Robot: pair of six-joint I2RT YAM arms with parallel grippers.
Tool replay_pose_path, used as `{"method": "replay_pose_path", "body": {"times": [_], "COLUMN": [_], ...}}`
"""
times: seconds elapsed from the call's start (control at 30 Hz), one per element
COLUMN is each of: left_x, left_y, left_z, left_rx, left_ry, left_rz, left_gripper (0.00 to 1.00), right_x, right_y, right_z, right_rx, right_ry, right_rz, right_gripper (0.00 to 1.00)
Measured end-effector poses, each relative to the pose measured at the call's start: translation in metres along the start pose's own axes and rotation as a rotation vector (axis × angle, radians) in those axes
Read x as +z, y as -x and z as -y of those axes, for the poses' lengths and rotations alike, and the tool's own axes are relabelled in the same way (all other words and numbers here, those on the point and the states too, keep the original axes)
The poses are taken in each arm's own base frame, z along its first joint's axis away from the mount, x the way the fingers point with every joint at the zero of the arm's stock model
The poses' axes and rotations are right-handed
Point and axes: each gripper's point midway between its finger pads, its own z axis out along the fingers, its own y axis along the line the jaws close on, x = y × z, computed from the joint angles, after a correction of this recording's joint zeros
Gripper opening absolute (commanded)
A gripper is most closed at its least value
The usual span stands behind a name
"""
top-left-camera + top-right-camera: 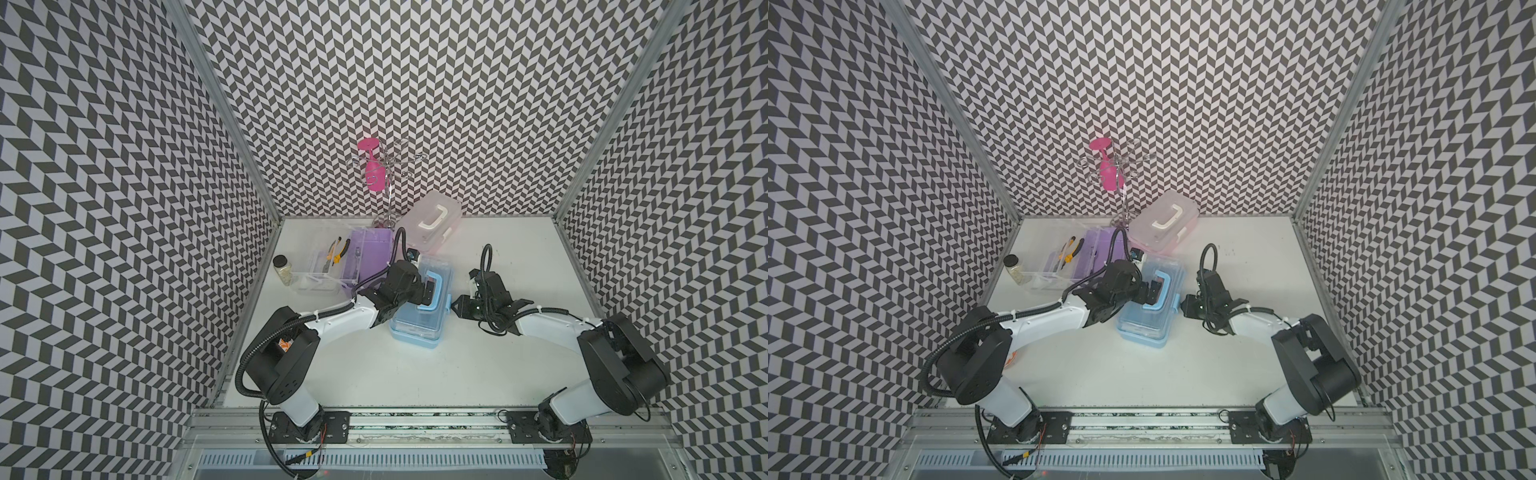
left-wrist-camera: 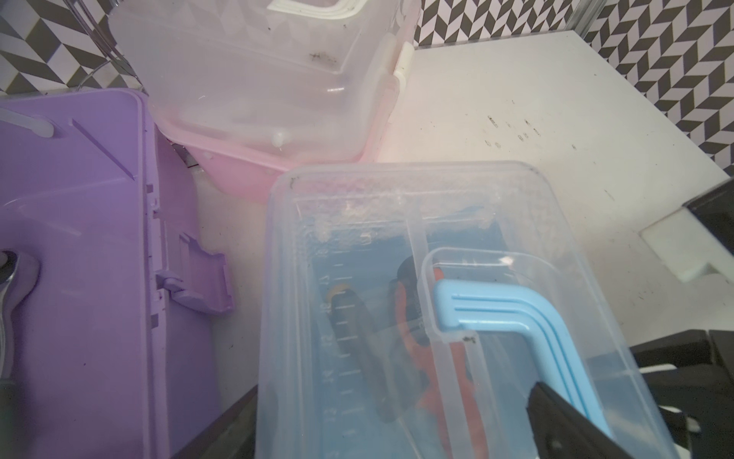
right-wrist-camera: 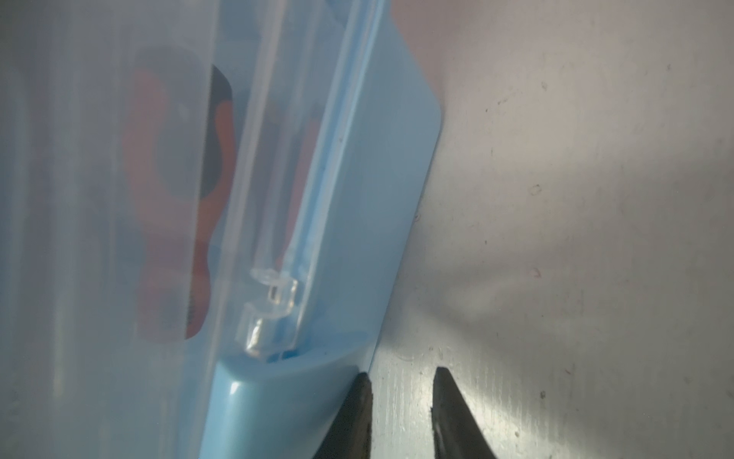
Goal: Close toolboxes
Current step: Fasten the toolbox latch on the toolbox.
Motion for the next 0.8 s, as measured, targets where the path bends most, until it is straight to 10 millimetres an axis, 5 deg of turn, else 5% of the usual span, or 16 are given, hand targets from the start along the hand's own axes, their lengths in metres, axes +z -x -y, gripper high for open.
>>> {"method": "replay_pose_path", "body": {"times": [0.8], "left_x": [0.021], "left_y": [0.013], "left_z": [0.008], "left_rx": [-0.027], "left_ry": [-0.009], "left_rz": [0.039], "left_gripper": [0.99], "right_x": [0.021], "right_y": [-0.017], "right_z": [0.0], "right_rx": [0.071], "right_ry": [0.007], "right_rz": [-0.139], "right_gripper": [0.28]}}
